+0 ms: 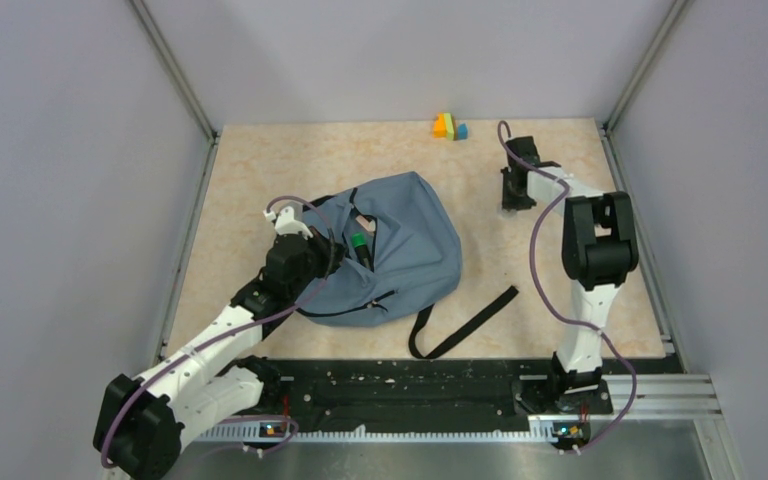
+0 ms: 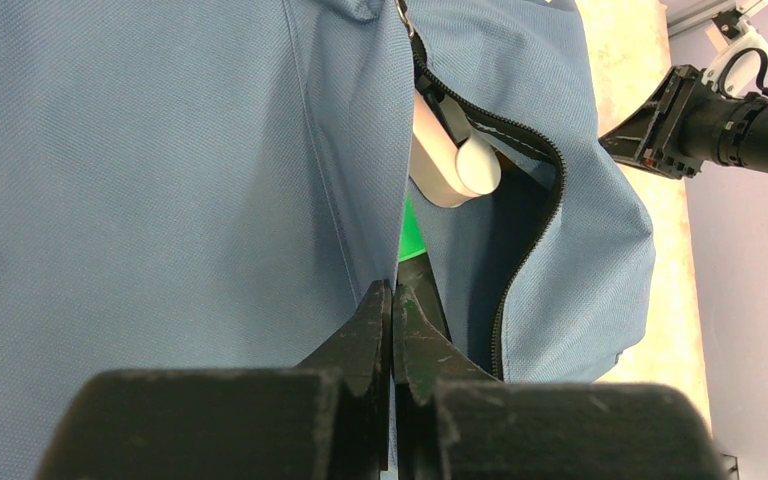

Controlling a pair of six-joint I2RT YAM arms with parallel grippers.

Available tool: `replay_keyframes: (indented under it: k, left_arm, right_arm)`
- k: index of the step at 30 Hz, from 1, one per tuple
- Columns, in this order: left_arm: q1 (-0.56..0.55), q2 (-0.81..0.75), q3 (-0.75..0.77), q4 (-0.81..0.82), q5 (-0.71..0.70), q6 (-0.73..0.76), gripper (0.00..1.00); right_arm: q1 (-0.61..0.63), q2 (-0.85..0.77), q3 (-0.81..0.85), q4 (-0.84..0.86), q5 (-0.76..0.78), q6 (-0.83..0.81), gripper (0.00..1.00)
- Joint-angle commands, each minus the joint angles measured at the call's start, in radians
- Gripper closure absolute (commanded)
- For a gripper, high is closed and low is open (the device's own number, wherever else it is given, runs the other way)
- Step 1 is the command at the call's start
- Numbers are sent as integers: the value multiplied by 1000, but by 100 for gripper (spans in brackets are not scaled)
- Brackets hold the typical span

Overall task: Pack the student bag
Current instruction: Pick up the stationery from the center of the board, then place the stationery in the student bag.

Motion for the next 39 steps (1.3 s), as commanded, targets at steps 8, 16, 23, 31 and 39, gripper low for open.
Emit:
replay_keyframes:
  k: [8,16,23,31,39]
  left_arm:
    - [12,-33,35,21,-34,16,100]
    - [12,-42,35,16,-34,18,100]
    - [11,-39,35,27,-34,14,100]
    - [12,-21,42,42,-22,15,100]
    - [11,-22,32,54,-16,2,100]
  right_arm:
    - [-14,55,43,-64,-63,15,80]
    - [-23,11,30,-68,-104,18,100]
    - [-10,-181,-50,-65,-98,39,100]
    - [144,-408,-65,-134,-31,42,100]
    - [459,-463,103,-193,31,44,100]
